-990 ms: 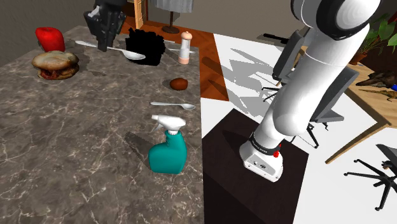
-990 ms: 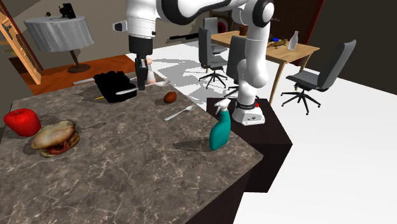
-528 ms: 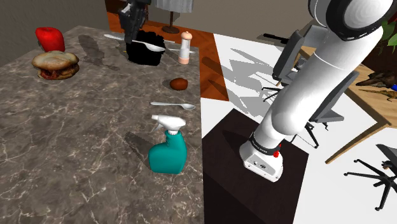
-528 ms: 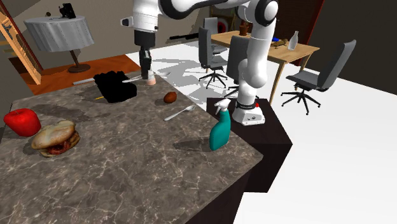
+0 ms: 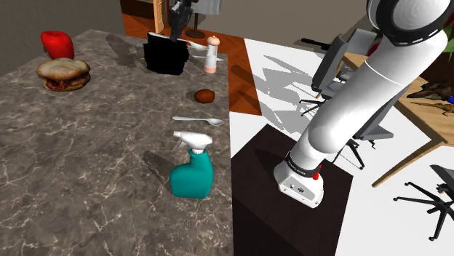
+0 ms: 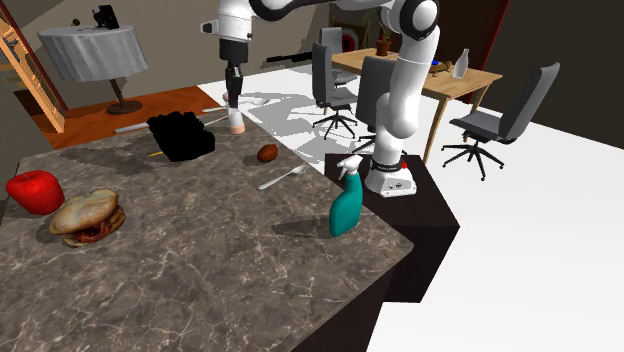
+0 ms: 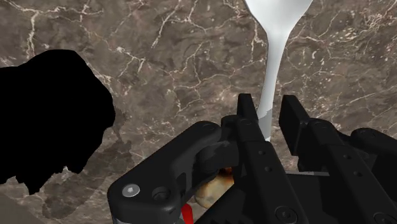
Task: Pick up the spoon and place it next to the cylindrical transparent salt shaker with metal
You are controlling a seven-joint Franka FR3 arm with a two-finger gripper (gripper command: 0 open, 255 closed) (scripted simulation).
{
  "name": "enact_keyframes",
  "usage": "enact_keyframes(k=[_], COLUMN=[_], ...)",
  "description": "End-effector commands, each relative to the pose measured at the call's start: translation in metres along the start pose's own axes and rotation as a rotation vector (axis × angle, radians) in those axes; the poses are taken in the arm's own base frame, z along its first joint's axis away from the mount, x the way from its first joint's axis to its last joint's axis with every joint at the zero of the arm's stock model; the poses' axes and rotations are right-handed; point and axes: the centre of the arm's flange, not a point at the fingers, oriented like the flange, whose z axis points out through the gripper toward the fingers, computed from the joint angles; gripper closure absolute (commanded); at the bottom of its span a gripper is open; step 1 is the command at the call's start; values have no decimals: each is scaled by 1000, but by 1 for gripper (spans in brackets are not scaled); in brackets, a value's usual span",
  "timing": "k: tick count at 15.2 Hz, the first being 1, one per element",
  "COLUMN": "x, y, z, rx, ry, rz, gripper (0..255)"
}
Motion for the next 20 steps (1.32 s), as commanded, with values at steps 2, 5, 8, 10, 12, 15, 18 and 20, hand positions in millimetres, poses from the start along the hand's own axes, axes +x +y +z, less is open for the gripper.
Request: enact_keyframes(k=[2, 5, 8, 10, 12, 15, 18, 20], x=[-11, -22, -33, -41, -48, -60, -71, -79], y=[38, 75, 113, 138, 162, 200, 237, 262], z=[-6, -13, -20, -25, -30, -37, -45, -50], rx=[0, 0, 0, 0, 0, 0, 0, 0], ry=[0, 0, 0, 0, 0, 0, 0, 0], rz=[-1, -1, -1, -1, -1, -1, -1, -1], gripper=[255, 255, 255, 255, 255, 255, 255, 255])
